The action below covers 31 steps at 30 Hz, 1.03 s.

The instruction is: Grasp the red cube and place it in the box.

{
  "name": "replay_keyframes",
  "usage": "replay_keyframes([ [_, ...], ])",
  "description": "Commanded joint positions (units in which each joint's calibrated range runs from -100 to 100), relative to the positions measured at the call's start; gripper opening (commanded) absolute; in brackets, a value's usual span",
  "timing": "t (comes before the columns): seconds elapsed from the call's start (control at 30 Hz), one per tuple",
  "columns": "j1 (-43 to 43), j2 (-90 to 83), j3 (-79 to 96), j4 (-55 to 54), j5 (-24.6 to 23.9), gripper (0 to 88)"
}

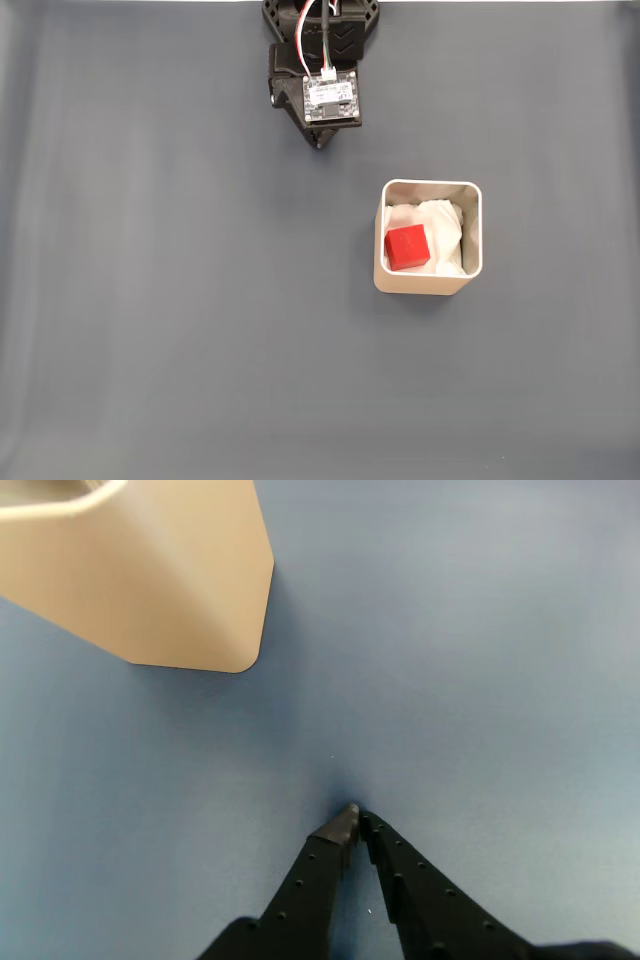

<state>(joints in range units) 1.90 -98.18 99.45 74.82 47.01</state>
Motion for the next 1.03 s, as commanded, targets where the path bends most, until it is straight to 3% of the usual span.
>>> replay_keyframes([
  [0.0, -0.23, -1.73, 0.55, 0.95, 0.24, 0.8],
  [0.17, 0.06, -1.73, 0.55, 1.19, 2.2, 0.8],
  [1.0, 0.13, -1.73, 0.55, 1.19, 2.15, 0.8],
])
